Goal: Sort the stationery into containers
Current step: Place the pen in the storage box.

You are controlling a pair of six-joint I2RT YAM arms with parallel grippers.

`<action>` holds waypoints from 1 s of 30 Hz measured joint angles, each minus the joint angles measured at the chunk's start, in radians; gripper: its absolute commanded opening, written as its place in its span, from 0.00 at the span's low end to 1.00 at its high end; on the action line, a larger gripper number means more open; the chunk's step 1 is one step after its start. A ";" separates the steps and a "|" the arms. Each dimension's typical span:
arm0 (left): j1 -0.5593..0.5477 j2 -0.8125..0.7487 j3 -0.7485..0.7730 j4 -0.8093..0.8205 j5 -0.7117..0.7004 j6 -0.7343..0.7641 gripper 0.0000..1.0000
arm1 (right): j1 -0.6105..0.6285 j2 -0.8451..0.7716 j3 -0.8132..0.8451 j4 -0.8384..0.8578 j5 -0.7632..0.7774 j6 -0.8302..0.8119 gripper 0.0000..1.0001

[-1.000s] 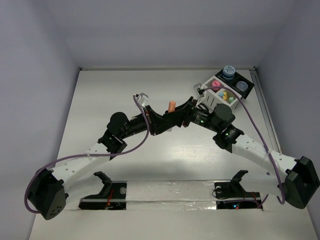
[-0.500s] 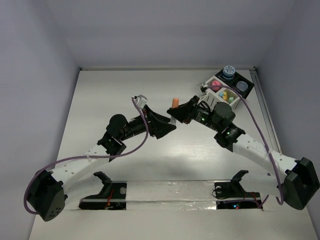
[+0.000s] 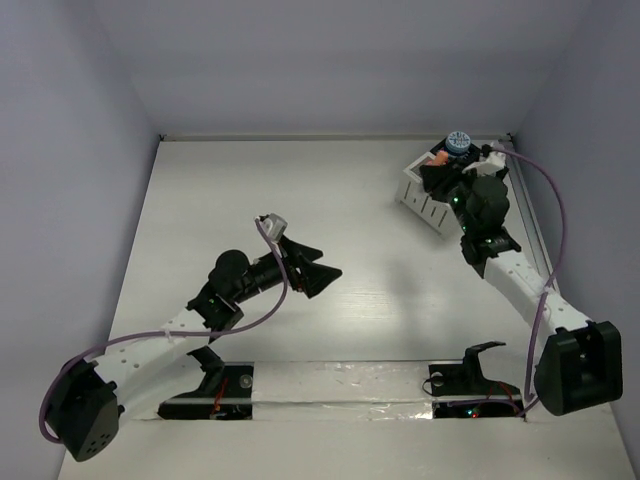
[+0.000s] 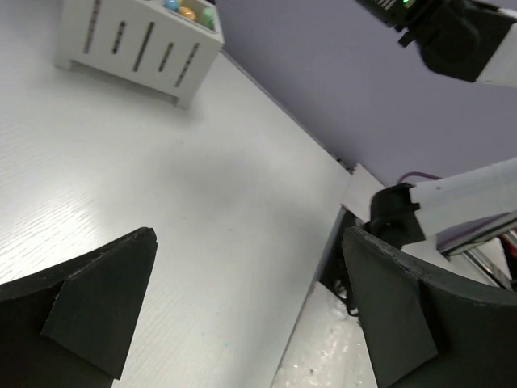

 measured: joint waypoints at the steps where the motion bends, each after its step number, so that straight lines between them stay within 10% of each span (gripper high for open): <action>1: 0.000 -0.004 -0.013 -0.001 -0.020 0.009 0.99 | -0.031 0.001 0.002 -0.001 0.034 -0.018 0.00; 30: -0.015 -0.124 -0.093 -0.036 -0.182 0.132 0.99 | -0.169 0.400 0.109 0.241 0.464 -0.518 0.00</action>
